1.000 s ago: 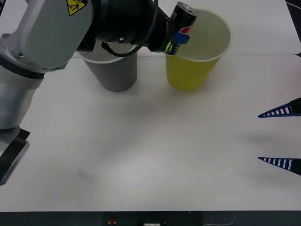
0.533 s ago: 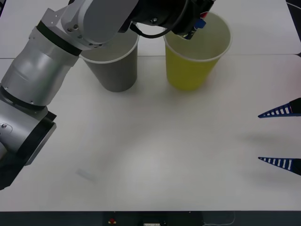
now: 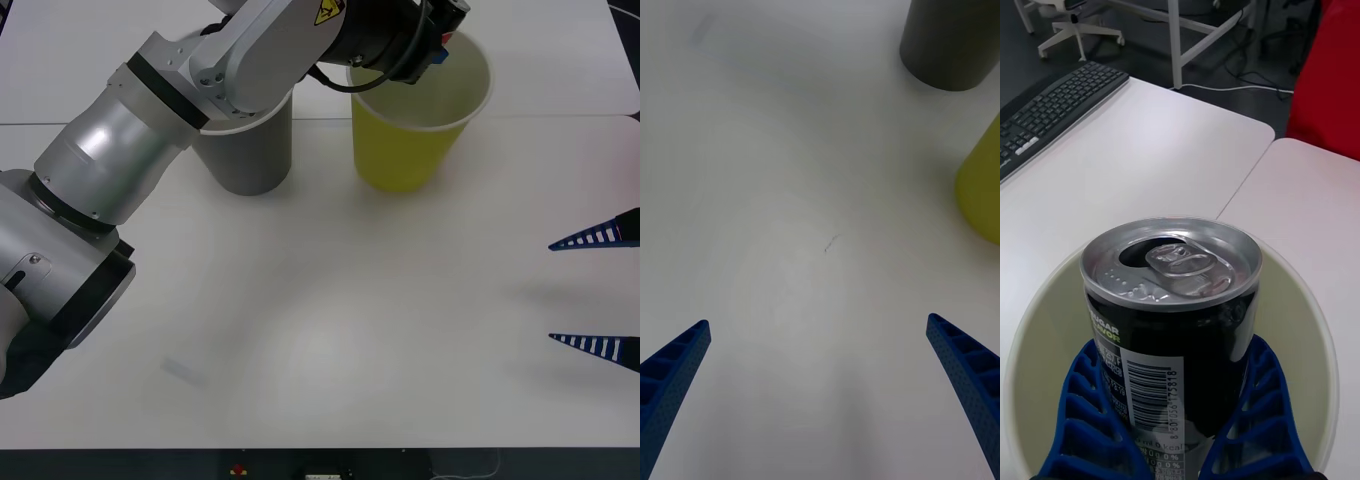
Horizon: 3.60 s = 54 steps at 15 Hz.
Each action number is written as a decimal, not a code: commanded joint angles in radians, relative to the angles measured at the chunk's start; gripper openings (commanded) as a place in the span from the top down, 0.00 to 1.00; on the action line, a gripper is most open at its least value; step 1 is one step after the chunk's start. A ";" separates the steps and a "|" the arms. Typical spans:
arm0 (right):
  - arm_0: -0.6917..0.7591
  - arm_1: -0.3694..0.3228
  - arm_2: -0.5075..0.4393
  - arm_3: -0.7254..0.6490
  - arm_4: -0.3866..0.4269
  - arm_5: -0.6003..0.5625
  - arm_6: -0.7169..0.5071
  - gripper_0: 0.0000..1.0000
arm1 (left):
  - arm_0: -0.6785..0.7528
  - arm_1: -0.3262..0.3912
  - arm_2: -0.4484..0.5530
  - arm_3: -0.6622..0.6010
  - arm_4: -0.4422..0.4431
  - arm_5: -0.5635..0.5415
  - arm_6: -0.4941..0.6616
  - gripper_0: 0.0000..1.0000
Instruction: Put the can into the green bin and the plastic bottle into the gray bin
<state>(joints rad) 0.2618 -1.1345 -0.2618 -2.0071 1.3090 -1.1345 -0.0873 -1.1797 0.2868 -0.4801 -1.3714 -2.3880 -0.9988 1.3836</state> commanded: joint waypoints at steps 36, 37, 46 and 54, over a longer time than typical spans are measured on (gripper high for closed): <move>0.000 0.000 0.000 0.000 0.000 0.000 0.000 0.00 | 0.790 0.658 0.394 -0.454 1.049 -0.239 -1.100 0.00; 0.000 0.000 0.000 0.000 0.000 0.000 0.000 0.00 | 0.812 0.670 0.405 -0.454 1.053 -0.239 -1.121 0.00; 0.000 0.000 0.000 0.000 0.000 0.000 0.000 0.00 | 1.006 0.798 0.474 -0.456 1.106 -0.242 -1.322 0.00; 0.000 0.000 0.000 0.000 0.000 0.000 0.000 0.00 | 1.135 0.822 0.546 -0.456 1.132 -0.279 -1.362 0.00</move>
<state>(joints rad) 0.2618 -1.1345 -0.2618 -2.0071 1.3090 -1.1345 -0.0873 -0.0549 1.1094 0.0576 -1.8260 -1.2565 -1.2750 0.0216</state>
